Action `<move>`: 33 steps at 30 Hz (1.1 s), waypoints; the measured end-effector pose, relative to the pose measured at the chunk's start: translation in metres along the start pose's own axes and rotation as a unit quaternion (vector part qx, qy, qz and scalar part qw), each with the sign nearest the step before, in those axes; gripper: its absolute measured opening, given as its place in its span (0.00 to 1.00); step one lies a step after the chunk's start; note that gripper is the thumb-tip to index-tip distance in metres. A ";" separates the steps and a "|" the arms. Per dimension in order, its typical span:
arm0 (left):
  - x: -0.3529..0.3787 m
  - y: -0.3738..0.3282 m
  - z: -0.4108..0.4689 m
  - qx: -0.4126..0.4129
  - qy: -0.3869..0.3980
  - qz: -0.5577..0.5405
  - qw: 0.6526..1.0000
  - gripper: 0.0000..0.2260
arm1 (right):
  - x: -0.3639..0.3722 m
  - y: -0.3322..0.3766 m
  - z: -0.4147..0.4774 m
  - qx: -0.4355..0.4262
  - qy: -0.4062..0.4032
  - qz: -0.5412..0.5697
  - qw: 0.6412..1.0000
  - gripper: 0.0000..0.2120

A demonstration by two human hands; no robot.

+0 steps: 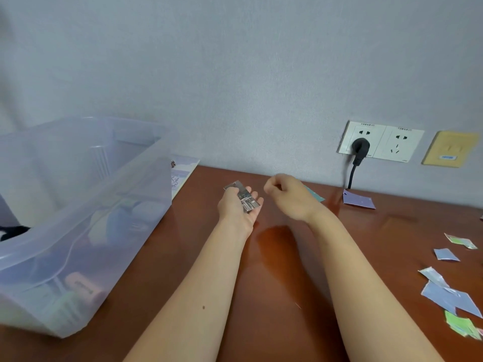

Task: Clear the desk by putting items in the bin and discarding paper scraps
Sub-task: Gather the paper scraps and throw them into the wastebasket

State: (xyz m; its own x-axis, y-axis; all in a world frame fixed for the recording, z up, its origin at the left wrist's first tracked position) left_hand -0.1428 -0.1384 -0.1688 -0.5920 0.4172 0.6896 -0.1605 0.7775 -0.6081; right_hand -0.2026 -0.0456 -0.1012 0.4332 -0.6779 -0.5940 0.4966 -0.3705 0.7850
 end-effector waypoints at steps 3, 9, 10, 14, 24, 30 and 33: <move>0.005 0.005 -0.002 -0.031 0.033 -0.015 0.999 0.13 | 0.007 0.024 -0.002 -0.032 0.018 0.044 0.998 0.10; 0.011 0.011 -0.006 -0.050 0.066 -0.011 0.997 0.13 | 0.015 0.011 0.001 -0.013 0.010 -0.034 0.999 0.06; 0.011 0.011 -0.007 -0.050 0.062 -0.016 0.997 0.12 | 0.013 0.010 0.001 -0.012 0.007 -0.025 1.000 0.06; 0.016 0.016 -0.010 -0.057 0.061 -0.025 0.996 0.12 | -0.005 0.009 0.001 -0.017 -0.048 0.032 0.998 0.06; 0.072 0.052 -0.003 -0.065 0.036 0.003 0.997 0.11 | -0.082 -0.070 -0.005 0.116 -0.239 0.053 0.963 0.07; 0.092 0.062 0.024 -0.043 0.030 0.006 0.999 0.12 | -0.080 -0.101 0.015 0.162 -0.157 -0.129 0.966 0.19; 0.089 0.062 0.035 -0.027 0.002 0.005 1.000 0.12 | -0.073 -0.106 0.024 0.170 -0.124 -0.170 0.963 0.22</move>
State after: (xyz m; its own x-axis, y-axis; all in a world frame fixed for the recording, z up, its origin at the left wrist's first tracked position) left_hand -0.2332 -0.0691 -0.1587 -0.5900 0.4261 0.6858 -0.1120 0.7980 -0.5921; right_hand -0.3044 0.0279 -0.1366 0.0747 -0.5968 -0.7989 0.2848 -0.7550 0.5906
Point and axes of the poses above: each hand's wrist, its own z-axis towards the middle knuckle, its own x-axis out of the palm, y = z × x, the point moved 7 cm from there along z, towards the middle knuckle, and after that the axes turned 10 degrees about z, right-handed, at the moved point
